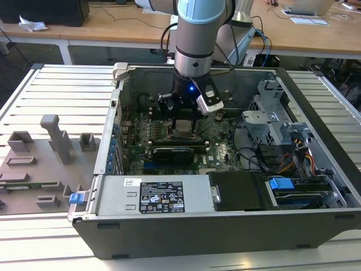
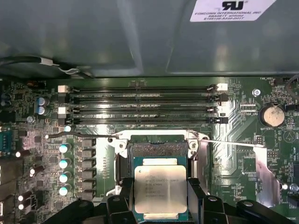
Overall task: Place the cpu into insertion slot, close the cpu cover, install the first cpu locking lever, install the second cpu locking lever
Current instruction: 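Place the cpu into insertion slot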
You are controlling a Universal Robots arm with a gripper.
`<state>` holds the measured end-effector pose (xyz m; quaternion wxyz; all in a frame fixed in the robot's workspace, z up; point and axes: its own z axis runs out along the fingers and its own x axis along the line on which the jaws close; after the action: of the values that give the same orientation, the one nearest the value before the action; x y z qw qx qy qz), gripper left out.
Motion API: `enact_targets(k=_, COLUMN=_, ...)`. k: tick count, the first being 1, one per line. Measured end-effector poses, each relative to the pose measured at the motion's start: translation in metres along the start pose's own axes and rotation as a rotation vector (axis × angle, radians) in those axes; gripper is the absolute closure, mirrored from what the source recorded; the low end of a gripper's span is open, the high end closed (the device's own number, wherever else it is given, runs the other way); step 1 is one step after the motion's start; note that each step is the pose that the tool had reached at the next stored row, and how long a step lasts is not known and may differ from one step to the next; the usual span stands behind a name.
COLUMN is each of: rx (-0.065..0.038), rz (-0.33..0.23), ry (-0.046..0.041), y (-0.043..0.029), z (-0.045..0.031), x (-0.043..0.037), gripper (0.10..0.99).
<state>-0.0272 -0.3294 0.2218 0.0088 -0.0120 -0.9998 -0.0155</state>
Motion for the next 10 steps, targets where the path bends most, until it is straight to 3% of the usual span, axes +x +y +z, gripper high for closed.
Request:
enact_targets(k=4, rx=0.005, rz=0.0, ry=-0.0002, y=0.0045, z=0.002, x=-0.0006, gripper=0.545)
enact_targets(k=10, rx=0.006, rz=0.0, ry=-0.0002, y=0.0045, z=0.002, x=-0.0005, gripper=0.545)
